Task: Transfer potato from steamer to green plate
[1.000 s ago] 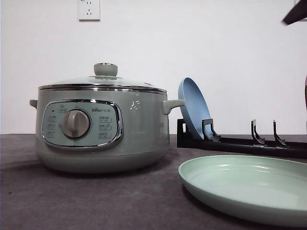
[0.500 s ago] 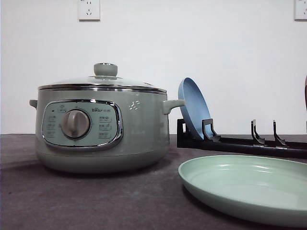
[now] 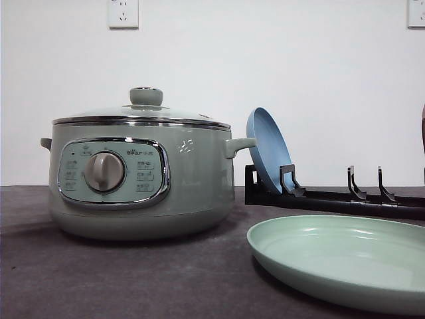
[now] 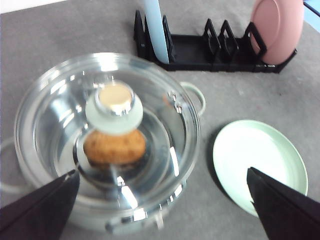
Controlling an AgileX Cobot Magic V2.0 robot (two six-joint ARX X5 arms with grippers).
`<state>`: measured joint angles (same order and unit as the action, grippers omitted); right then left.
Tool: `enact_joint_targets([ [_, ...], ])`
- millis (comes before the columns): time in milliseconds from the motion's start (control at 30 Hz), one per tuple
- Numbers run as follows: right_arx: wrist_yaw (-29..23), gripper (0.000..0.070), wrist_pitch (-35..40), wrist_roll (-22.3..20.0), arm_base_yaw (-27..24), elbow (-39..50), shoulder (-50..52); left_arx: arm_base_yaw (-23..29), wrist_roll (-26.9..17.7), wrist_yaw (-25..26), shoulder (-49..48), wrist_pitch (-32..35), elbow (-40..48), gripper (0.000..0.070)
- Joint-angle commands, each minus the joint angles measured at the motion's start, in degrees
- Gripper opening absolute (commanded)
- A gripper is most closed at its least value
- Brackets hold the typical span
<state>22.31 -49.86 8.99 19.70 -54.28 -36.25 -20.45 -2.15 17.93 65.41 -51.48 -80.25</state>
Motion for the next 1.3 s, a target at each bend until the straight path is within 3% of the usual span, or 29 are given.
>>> enact_joint_targets([
  [0, 0.0, 0.0634, 0.8, -0.6, 0.1, -1.0, -0.3, -0.3, 0.2, -0.5, 3.5, -0.6, -3.9, 0.0700],
  [133, -0.1, 0.0634, 0.8, -0.6, 0.1, -1.0, -0.3, -0.3, 0.2, -3.8, 11.6, -4.5, -11.7, 0.0700],
  [333, -0.1, 0.0634, 1.2, -0.7, 0.1, -1.0, -0.3, -0.3, 3.0, -4.3, 23.7, -9.1, -23.2, 0.0668],
  [567, -0.1, 0.0634, 1.8, -0.7, 0.1, -1.0, -0.3, -1.0, 3.1, -4.5, 34.0, -10.9, -32.4, 0.0669],
  [1033, -0.1, 0.0634, 1.8, -0.7, 0.1, -1.0, -0.3, -3.4, 1.4, -8.2, 41.8, -12.4, -33.6, 0.0664],
  [1267, -0.1, 0.0634, 1.8, -0.7, 0.1, -1.0, -0.3, -5.1, 0.7, -12.4, 42.5, -13.3, -33.6, 0.0652],
])
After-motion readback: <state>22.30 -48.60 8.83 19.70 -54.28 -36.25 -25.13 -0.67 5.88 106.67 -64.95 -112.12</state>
